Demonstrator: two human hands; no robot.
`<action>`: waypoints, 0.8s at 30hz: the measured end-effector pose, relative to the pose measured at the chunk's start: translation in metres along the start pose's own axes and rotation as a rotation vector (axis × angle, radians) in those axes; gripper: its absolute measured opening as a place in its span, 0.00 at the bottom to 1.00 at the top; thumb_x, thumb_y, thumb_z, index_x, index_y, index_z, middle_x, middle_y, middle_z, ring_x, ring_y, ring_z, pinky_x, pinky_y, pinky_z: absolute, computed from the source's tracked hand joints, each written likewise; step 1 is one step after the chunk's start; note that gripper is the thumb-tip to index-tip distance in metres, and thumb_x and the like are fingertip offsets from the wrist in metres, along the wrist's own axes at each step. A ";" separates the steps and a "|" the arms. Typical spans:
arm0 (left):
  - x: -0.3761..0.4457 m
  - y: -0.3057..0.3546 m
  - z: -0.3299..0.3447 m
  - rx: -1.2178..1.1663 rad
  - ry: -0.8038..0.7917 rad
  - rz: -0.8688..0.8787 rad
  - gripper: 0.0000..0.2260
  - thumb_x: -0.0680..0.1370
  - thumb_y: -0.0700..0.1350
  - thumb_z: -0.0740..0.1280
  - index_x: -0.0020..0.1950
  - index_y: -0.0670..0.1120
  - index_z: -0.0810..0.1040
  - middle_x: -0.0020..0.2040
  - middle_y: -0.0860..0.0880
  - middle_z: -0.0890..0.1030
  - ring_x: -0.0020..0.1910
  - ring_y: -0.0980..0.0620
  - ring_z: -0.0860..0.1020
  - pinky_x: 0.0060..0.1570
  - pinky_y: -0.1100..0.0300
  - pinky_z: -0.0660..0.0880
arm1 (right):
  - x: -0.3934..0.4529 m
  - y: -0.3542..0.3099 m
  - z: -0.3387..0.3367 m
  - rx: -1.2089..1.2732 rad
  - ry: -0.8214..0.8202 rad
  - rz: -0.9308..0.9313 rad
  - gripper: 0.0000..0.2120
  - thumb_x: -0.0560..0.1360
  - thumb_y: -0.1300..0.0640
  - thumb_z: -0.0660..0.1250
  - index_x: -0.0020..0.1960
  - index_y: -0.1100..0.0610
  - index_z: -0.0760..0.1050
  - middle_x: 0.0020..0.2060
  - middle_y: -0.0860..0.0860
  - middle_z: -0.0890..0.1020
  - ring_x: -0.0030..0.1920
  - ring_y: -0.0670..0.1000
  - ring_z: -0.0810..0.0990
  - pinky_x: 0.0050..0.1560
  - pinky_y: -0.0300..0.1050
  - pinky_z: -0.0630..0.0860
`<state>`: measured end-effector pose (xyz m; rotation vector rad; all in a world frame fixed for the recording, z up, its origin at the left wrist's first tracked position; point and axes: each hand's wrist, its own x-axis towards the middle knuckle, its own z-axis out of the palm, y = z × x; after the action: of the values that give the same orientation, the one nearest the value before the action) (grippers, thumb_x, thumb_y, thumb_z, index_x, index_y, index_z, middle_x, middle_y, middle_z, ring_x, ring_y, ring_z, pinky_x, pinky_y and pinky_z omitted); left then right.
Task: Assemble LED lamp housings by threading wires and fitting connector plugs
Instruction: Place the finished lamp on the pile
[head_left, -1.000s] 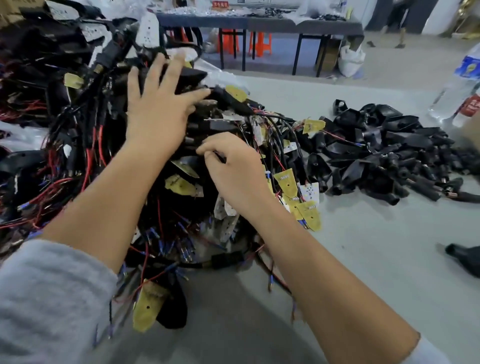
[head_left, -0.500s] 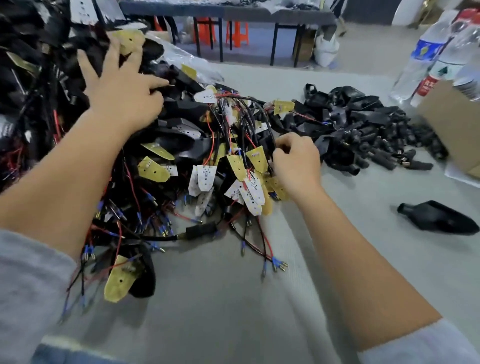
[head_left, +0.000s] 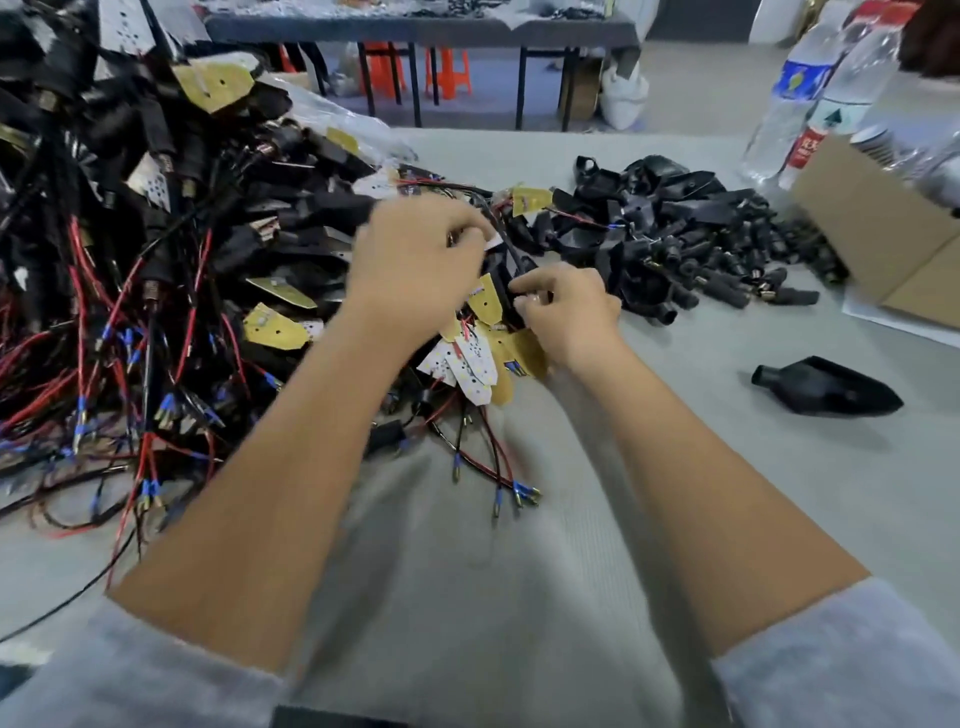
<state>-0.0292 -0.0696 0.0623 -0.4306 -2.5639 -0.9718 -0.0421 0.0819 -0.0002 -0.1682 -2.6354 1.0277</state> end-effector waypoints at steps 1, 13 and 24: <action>-0.005 0.007 0.014 -0.102 -0.044 -0.040 0.11 0.78 0.46 0.61 0.50 0.56 0.83 0.46 0.58 0.81 0.46 0.57 0.78 0.50 0.58 0.75 | -0.002 0.001 -0.004 0.061 0.041 -0.009 0.09 0.77 0.57 0.67 0.53 0.48 0.84 0.47 0.46 0.81 0.59 0.52 0.76 0.61 0.50 0.69; -0.017 0.052 0.114 -0.968 -0.092 -0.536 0.07 0.80 0.39 0.58 0.51 0.49 0.72 0.48 0.47 0.80 0.40 0.51 0.79 0.54 0.46 0.79 | -0.045 0.047 -0.075 0.727 0.066 0.171 0.12 0.66 0.72 0.59 0.29 0.61 0.76 0.21 0.50 0.74 0.23 0.48 0.72 0.28 0.37 0.70; -0.021 0.046 0.110 -1.051 -0.078 -0.339 0.13 0.83 0.39 0.53 0.58 0.48 0.75 0.41 0.46 0.82 0.33 0.58 0.80 0.37 0.60 0.79 | -0.046 0.052 -0.059 0.876 -0.283 0.209 0.10 0.71 0.71 0.60 0.41 0.59 0.75 0.30 0.57 0.77 0.25 0.51 0.75 0.27 0.41 0.72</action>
<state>-0.0169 0.0349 0.0024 -0.2755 -1.9990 -2.4347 0.0208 0.1478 -0.0054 -0.0981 -2.1434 2.2945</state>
